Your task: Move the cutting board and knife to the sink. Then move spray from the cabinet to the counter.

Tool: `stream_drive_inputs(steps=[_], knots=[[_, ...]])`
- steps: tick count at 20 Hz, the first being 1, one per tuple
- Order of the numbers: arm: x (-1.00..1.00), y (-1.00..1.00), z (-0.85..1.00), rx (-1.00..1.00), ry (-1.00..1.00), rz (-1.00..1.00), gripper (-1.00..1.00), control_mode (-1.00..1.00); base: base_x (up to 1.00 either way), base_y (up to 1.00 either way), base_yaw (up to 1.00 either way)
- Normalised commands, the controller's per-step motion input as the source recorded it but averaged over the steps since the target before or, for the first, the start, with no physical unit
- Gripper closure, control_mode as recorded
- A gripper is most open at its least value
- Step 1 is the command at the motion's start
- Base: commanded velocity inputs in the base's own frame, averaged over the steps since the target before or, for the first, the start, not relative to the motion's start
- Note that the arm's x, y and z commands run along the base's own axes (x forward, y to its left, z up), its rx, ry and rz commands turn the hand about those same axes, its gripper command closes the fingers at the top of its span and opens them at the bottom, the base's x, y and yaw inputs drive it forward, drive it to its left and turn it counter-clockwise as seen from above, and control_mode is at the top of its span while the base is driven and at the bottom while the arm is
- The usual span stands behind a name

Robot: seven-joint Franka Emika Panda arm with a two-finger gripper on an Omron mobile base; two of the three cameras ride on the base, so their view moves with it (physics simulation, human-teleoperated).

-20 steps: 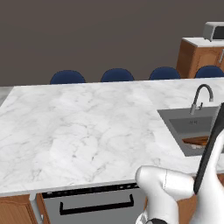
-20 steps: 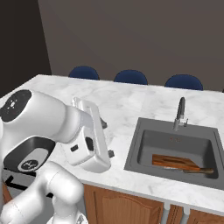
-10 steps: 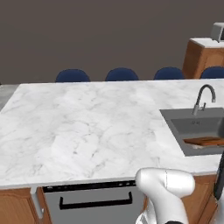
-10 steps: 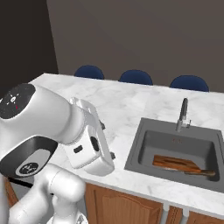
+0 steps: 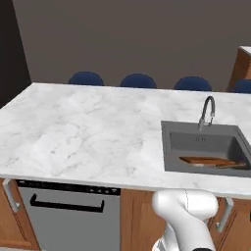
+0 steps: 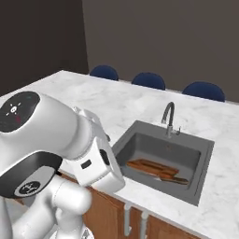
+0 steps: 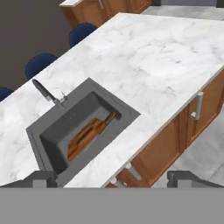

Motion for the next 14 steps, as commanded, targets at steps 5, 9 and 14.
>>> stream_drive_inputs(steps=[5, 9, 14], knots=[[0.0, 0.0, 0.0, 0.0, 0.0, 0.0, -1.0, 1.0, -0.19, -0.63, -0.03], [0.0, 0.0, 0.0, 0.0, 0.0, 0.0, -1.0, 1.0, -0.47, -0.56, -0.26], [0.0, 0.0, 0.0, 0.0, 0.0, 0.0, -1.0, 1.0, -0.03, -0.04, -0.72]])
